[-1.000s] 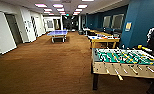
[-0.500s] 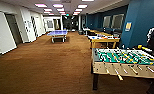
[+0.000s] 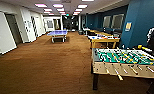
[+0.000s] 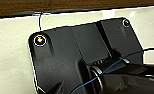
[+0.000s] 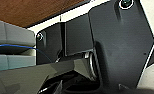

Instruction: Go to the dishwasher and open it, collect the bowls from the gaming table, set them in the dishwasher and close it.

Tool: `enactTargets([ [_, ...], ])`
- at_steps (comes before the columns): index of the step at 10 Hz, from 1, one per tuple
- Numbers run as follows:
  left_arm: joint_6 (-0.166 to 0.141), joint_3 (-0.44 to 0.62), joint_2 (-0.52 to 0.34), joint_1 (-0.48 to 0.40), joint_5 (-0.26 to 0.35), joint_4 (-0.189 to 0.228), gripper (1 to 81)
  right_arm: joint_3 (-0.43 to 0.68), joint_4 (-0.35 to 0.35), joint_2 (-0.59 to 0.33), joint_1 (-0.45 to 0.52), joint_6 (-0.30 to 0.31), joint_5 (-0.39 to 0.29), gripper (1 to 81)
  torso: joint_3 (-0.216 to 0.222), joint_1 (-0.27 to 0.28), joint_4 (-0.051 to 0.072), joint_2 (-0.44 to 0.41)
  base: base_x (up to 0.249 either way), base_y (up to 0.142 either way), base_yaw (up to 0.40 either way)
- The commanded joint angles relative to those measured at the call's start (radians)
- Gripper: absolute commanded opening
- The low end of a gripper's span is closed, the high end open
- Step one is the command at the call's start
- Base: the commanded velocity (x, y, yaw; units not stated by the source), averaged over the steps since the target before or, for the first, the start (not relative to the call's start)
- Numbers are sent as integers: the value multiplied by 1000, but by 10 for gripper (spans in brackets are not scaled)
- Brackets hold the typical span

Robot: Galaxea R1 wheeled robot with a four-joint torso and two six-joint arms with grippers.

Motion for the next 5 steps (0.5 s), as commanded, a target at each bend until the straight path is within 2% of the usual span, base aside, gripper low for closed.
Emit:
enactTargets([
  [1, -2, 2, -11, -40, 48, 0, 811, 8, -15, -4, 38, 0, -53, 811, 0, 0, 0, 0, 0, 0, 0],
  [2, -2, 2, -11, -40, 48, 0, 811, 8, -15, -4, 38, -2, -53, 811, 0, 0, 0, 0, 0, 0, 0],
  [5, -2, 2, -11, -40, 48, 0, 811, 8, -15, -4, 39, -2, -53, 811, 1, 0, 0, -1, 89, 0, 0],
])
